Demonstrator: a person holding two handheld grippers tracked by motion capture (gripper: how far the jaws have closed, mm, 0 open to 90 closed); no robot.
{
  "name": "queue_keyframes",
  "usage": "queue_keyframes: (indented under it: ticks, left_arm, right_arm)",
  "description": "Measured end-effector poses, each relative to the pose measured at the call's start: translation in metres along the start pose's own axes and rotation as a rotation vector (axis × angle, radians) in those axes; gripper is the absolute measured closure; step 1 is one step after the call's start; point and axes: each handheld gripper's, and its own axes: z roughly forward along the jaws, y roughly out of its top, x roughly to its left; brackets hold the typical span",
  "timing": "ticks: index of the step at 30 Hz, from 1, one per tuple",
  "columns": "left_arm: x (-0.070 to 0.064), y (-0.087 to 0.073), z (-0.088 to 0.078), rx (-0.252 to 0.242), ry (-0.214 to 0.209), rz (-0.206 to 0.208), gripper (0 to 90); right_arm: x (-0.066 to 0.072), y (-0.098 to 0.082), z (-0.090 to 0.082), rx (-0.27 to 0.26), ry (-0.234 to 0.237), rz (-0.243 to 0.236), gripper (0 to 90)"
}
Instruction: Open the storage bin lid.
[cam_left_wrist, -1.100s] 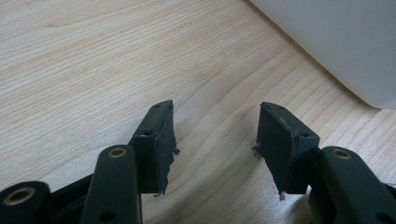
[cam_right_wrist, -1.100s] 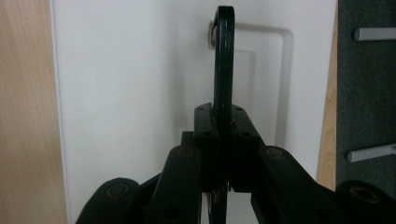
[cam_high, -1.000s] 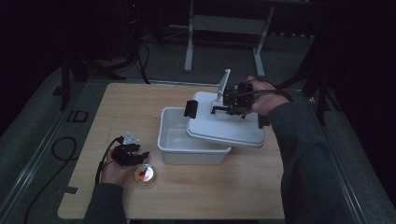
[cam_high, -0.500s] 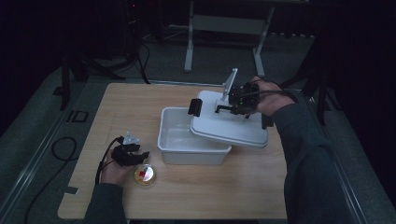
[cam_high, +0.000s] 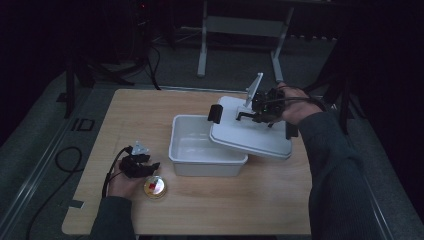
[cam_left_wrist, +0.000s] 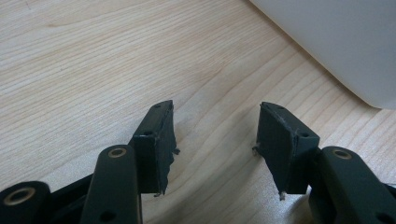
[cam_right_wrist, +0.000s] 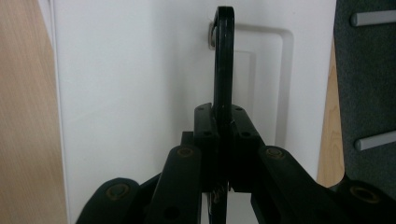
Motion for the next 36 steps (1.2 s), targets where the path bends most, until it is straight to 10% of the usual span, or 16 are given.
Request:
queue_keyframes:
  ticks: [36]
  left_arm:
    - [0.0,0.0,0.0,-0.002,-0.001,-0.002,46.9]
  right_arm:
    - [-0.003,-0.044,0.011,0.025,0.008,0.072,84.3]
